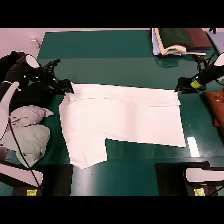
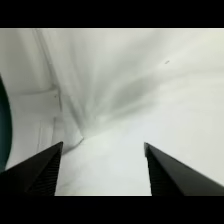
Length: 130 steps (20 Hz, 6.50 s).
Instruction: Fold the shirts.
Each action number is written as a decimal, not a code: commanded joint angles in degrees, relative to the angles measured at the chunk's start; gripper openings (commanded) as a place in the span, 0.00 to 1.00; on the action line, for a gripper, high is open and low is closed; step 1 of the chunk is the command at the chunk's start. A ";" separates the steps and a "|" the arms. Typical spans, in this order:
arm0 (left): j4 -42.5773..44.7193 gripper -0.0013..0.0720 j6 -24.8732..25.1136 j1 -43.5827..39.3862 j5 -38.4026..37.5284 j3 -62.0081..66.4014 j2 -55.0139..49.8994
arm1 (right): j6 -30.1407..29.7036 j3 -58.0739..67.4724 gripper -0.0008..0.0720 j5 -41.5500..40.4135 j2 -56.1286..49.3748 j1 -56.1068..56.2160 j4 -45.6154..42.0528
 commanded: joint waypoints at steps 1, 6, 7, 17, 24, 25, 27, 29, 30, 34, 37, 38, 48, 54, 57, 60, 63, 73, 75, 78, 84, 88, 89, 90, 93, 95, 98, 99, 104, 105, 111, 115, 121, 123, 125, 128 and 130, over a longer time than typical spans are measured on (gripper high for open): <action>8.87 0.83 -2.67 0.20 -2.89 -4.50 8.07 | -0.09 -1.99 0.60 3.89 5.64 -0.07 -0.17; 10.25 0.83 -5.81 0.20 -1.31 -31.36 28.76 | -0.07 -14.03 0.60 1.77 18.32 0.83 0.11; 9.75 0.83 -6.80 0.20 -1.22 -36.79 32.00 | -0.07 -15.58 0.60 0.76 19.78 0.79 0.13; -10.56 0.83 -4.04 -0.39 5.88 -58.66 39.17 | -0.07 -18.29 0.50 0.00 22.77 0.76 0.11; -13.14 0.05 -2.91 -9.99 9.70 -57.02 39.17 | -2.01 -21.90 0.50 4.87 23.85 -1.51 -0.63; -12.74 0.05 -2.43 -9.99 8.50 -56.06 39.17 | -2.03 -24.72 0.50 5.01 24.87 -3.58 -0.61; -12.55 0.05 -1.81 -9.99 7.37 -53.99 39.17 | -3.26 -32.15 0.50 5.05 27.39 -10.12 -0.66; -12.33 0.05 -1.03 -9.99 7.80 -52.13 39.17 | -4.59 -39.01 0.65 5.46 29.24 -18.62 -0.61; -12.31 0.05 -0.98 -9.97 8.07 -51.52 39.17 | -5.05 -41.83 0.75 5.68 29.42 -23.06 -0.46; -11.26 0.05 -0.98 -9.97 9.09 -50.86 39.17 | -9.42 -50.05 0.69 4.76 25.94 -33.57 6.08; -11.02 0.05 -0.98 -9.97 9.03 -50.86 39.17 | -9.77 -52.50 0.69 0.66 23.28 -31.78 9.55; -11.02 0.05 -0.98 -9.97 9.09 -50.86 39.17 | -9.75 -52.35 0.67 -0.04 22.36 -30.23 9.55; -4.26 0.04 -6.23 -9.99 1.68 -50.80 49.92 | -9.66 -45.22 0.04 0.81 31.74 -16.96 6.19; -8.72 0.05 -7.52 -9.99 -8.13 -50.01 54.86 | -8.96 -45.09 0.04 5.70 39.80 -19.34 1.40; -9.94 0.04 -8.74 -9.99 -10.86 -45.44 56.39 | -7.65 -45.07 0.04 7.93 45.59 -19.34 1.16; -4.20 0.05 -8.74 -9.97 -6.54 -39.28 55.49 | -5.81 -45.00 0.03 7.48 48.00 -19.34 1.51; 5.51 0.05 -9.18 -9.97 0.22 -35.98 51.71 | -5.77 -40.57 0.03 5.55 44.02 -19.30 3.58; 6.88 0.05 -8.52 -5.14 19.80 -23.56 22.01 | -1.27 -12.83 0.03 -6.14 11.67 -1.84 4.48; 6.51 0.05 -8.48 -3.56 21.44 -20.63 17.75 | -0.81 -8.59 0.04 -6.19 6.19 -0.46 4.59; 5.90 0.10 -6.97 -3.19 22.99 -16.76 13.29 | -0.72 -3.06 0.06 -6.49 -0.09 0.04 5.16; 5.03 0.64 -6.88 -3.39 19.15 -10.51 12.33 | -5.73 -2.38 0.55 -4.24 -2.51 -5.73 6.10; -2.01 0.05 -3.98 -4.28 18.29 -10.47 12.20 | -8.98 -9.94 0.58 -3.34 -2.62 -14.38 9.75; -2.89 0.05 -3.98 -5.44 18.51 -10.47 12.13 | -10.71 -12.04 0.68 -3.41 -3.32 -16.79 13.86; -2.99 0.05 -3.98 -7.17 19.17 -10.51 11.87 | -11.78 -13.88 0.73 -3.41 -4.46 -18.75 17.35; -2.99 0.05 -4.02 -13.25 21.09 -10.51 9.77 | -13.92 -17.29 0.73 -2.93 -9.77 -20.76 24.87; -3.19 0.05 -4.07 -17.33 23.15 -10.43 7.63 | -18.18 -19.28 0.73 -3.74 -12.55 -19.45 32.04; -4.52 0.05 -4.09 -22.60 25.46 -7.65 2.89 | -20.87 -19.54 0.68 -5.81 -14.25 -14.78 35.60; -4.59 0.05 -4.13 -23.85 25.24 -5.79 0.96 | -20.90 -18.91 0.50 -6.49 -14.21 -13.20 35.30; -6.40 0.05 -4.66 -28.04 24.85 5.01 -8.28 | -21.44 -10.56 0.04 -3.32 -7.80 -9.77 35.65; -6.49 0.05 -4.70 -28.76 24.81 6.75 -9.97 | -21.03 -8.13 0.04 -1.88 -5.68 -9.09 35.63; -11.10 0.05 -4.44 -31.19 25.05 11.34 -17.53 | -13.20 4.04 0.04 -0.83 4.68 0.20 35.63; -12.04 0.05 -4.39 -31.34 24.26 11.39 -18.27 | -9.09 10.75 0.04 -1.16 6.08 7.08 35.60; -11.47 0.05 -4.02 -30.45 22.12 13.03 -18.14 | -6.82 16.70 0.04 -5.18 6.05 17.00 35.63; -11.39 0.05 -4.00 -27.85 18.58 16.57 -18.12 | -6.82 17.05 0.04 -7.85 6.05 20.85 35.67; -10.43 0.05 -3.50 -23.85 13.57 22.21 -17.99 | -6.82 17.00 0.04 -11.61 5.27 25.57 35.95; -5.70 0.05 -3.50 -16.90 7.74 30.80 -14.97 | -6.86 17.00 0.04 -19.58 1.68 34.88 36.11; -3.04 0.05 -3.52 -11.96 7.08 34.12 -10.62 | -6.91 17.05 0.04 -28.70 -2.40 42.38 36.15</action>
